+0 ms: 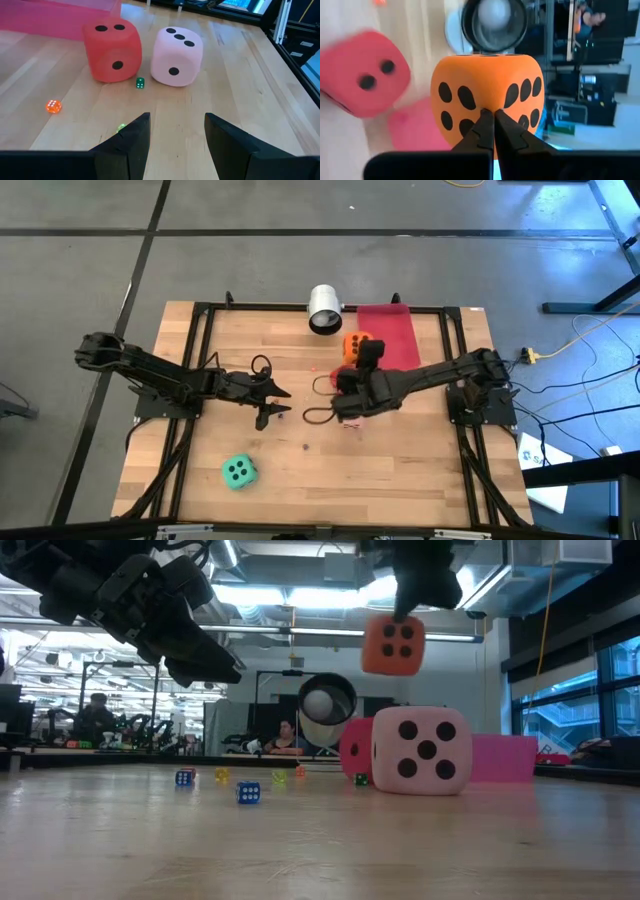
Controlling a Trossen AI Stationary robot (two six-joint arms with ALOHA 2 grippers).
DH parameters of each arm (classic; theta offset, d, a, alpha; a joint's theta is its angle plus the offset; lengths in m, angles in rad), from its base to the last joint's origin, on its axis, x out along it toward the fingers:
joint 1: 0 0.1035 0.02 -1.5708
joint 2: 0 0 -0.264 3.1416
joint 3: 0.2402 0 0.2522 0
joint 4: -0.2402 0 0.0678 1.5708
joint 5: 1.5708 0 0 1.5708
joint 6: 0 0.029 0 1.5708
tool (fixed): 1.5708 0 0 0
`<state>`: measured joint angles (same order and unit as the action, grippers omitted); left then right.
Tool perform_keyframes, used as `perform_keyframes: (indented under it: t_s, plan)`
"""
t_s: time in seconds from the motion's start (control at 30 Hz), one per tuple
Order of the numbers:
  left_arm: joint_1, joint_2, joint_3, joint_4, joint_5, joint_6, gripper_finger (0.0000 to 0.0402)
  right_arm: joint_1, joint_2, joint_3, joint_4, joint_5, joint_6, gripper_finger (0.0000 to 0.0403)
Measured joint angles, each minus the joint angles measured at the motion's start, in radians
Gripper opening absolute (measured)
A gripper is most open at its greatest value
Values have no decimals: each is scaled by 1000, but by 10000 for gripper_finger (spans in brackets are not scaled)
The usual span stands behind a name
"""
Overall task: Pick & Place Dice
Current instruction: Put the big orange dice into the red bin
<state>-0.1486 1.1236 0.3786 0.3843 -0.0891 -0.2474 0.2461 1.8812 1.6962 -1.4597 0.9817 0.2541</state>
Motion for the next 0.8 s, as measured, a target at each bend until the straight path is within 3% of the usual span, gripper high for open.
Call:
perform_keyframes:
  t_s: [0.33, 0.6, 0.8]
  plan:
    - [0, 0, 0, 0, 1, -2, 180, -133, -60, -217, 2, -32, 28, 1]
    - [0, 0, 0, 0, 0, 7, 180, -193, -223, -434, 267, -124, -63, 1]
    - [0, 0, 0, 0, 0, 8, 180, -230, -254, -519, 348, -162, -118, 0]
